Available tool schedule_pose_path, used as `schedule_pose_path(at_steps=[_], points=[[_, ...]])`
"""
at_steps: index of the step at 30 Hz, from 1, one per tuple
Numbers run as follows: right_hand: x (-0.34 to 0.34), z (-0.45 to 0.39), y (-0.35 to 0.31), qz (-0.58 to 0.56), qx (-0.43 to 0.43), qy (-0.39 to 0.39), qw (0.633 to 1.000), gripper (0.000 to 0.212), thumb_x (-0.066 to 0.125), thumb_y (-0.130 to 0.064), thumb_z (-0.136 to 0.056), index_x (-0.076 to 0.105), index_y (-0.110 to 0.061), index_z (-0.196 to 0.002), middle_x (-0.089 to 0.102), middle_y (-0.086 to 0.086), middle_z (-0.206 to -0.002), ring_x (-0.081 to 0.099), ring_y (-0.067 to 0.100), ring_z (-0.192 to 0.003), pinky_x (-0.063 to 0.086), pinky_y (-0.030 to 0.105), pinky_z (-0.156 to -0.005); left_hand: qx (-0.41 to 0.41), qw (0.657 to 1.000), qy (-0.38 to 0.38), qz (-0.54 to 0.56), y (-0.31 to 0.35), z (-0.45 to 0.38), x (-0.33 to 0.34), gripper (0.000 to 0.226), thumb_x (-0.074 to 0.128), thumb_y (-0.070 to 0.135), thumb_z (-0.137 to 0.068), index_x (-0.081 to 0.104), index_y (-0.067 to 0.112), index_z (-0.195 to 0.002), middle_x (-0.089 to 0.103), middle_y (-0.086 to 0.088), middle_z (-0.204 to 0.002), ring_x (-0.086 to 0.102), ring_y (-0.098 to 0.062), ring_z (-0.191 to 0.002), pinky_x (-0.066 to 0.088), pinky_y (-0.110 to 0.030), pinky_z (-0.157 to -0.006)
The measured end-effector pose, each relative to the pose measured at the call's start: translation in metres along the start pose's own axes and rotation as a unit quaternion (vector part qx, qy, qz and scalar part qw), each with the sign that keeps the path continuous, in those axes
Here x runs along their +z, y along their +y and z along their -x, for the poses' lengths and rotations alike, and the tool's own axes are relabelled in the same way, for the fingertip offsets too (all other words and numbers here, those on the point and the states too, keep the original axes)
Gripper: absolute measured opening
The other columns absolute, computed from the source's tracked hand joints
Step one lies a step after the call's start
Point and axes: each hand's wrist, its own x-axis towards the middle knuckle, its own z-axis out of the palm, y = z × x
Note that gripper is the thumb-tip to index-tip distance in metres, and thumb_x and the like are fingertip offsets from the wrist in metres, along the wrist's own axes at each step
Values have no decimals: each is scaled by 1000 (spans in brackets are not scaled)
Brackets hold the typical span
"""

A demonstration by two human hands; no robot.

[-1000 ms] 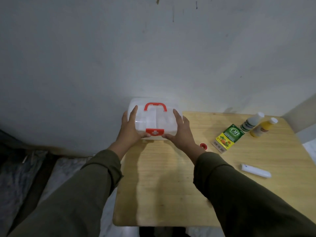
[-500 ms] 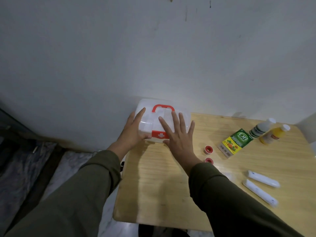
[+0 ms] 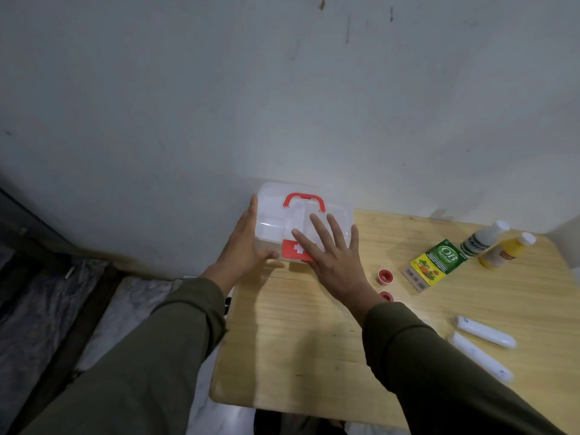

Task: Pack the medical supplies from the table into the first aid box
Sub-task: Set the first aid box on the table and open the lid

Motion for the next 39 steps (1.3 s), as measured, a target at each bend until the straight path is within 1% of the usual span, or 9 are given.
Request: schedule_pose_path(at_steps=[5,9,13,18,20,24,27,30,39], points=[[-12,-1,-3,-6,-13,1,1000,62,60,-37,-88,32,-36,-143,36,11,-152,31,41,-139,13,67,-102,-41,999,10,21,-2,2,1,129,84,25,-67,-17,30,-146,16,-3,-157,25,-29,-142,32,-44,-109],[-27,-4,1,-3,-31,9,999,61,60,-37,-86,34,-33,-142,41,11,-149,37,40,-136,20,68,-101,-72,996,11,48,-5,1,-3,133,85,27,-65,-22,32,-145,18,-5,-157,28,-31,-141,32,-45,-109],[-50,-19,8,-9,-40,22,999,53,43,-39,-89,35,-31,-141,43,11,-147,42,37,-134,28,71,-99,-61,996,-1,69,-2,-2,-8,129,83,39,-66,-19,33,-145,20,-5,-157,33,-31,-138,35,-46,-107],[-73,-50,22,-4,-6,21,1000,48,25,-44,-94,30,-34,-140,46,9,-145,46,34,-132,29,67,-101,-43,995,-20,85,0,-9,-9,101,76,54,-66,12,37,-142,35,5,-147,40,-24,-132,41,-37,-98],[-78,-63,29,-10,7,11,1000,47,19,-47,-97,27,-36,-142,43,9,-147,42,33,-135,25,65,-105,-41,996,-21,78,-1,-10,-8,95,73,48,-74,11,35,-144,32,5,-149,38,-24,-133,38,-34,-97],[-89,-84,39,-5,28,2,1000,59,3,-55,-92,22,-36,-145,33,9,-153,31,33,-141,15,62,-111,-59,995,-30,73,-3,-10,-3,97,68,37,-83,-4,27,-148,16,1,-157,27,-26,-140,31,-36,-107],[-86,-100,45,13,37,1,999,55,18,-53,-95,11,-37,-147,24,7,-156,23,31,-144,10,62,-112,-62,995,-28,74,-2,-9,-4,99,69,33,-83,-4,23,-149,15,1,-158,26,-25,-140,29,-32,-106],[-81,-114,48,22,57,-23,998,69,39,-52,-94,2,-33,-149,14,8,-159,13,31,-146,8,61,-113,-63,995,-27,78,-1,-8,-6,99,70,32,-82,-4,24,-149,16,2,-158,27,-24,-140,30,-30,-105],[-70,-132,39,40,94,-35,994,79,39,-54,-92,-4,-20,-149,1,9,-159,3,34,-146,13,58,-115,-74,993,-36,81,1,-10,-5,104,70,35,-81,-9,26,-148,14,1,-158,25,-27,-141,30,-36,-108]])
